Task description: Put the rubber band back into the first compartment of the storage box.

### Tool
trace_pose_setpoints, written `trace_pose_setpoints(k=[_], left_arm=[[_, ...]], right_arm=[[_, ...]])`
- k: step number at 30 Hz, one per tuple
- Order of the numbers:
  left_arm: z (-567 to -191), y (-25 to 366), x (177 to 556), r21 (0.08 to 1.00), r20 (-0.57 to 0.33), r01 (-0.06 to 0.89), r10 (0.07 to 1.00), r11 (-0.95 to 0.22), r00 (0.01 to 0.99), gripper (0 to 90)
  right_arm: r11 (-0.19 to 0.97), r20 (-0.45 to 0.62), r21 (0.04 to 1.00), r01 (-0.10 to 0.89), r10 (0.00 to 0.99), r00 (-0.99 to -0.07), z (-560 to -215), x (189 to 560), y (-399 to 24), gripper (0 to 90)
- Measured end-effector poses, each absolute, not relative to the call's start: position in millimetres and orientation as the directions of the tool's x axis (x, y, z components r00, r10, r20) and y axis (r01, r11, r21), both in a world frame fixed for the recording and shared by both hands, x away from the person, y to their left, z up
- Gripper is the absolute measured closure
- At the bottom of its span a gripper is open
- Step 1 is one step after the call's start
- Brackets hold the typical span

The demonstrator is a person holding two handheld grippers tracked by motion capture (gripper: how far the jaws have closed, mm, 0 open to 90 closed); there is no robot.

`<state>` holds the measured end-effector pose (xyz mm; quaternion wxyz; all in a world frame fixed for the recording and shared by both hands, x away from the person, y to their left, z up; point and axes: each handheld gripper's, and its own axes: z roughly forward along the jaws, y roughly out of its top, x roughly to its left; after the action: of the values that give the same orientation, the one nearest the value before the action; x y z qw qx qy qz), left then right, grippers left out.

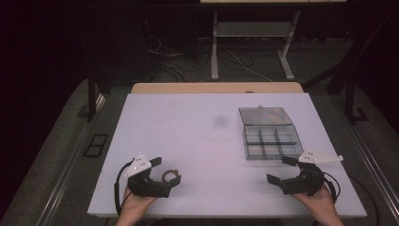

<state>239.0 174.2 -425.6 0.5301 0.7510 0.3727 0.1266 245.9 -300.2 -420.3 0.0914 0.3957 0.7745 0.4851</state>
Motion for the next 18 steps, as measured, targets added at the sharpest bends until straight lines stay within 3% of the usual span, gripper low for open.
trace_pose_setpoints(k=[18], left_arm=[[-423.1,176.1,237.4,0.894,-0.192,0.417,0.703,-0.162,0.685,0.0]], right_arm=[[0.248,0.232,0.812,0.528,0.694,-0.682,-421.8,246.2,-297.1,0.8]])
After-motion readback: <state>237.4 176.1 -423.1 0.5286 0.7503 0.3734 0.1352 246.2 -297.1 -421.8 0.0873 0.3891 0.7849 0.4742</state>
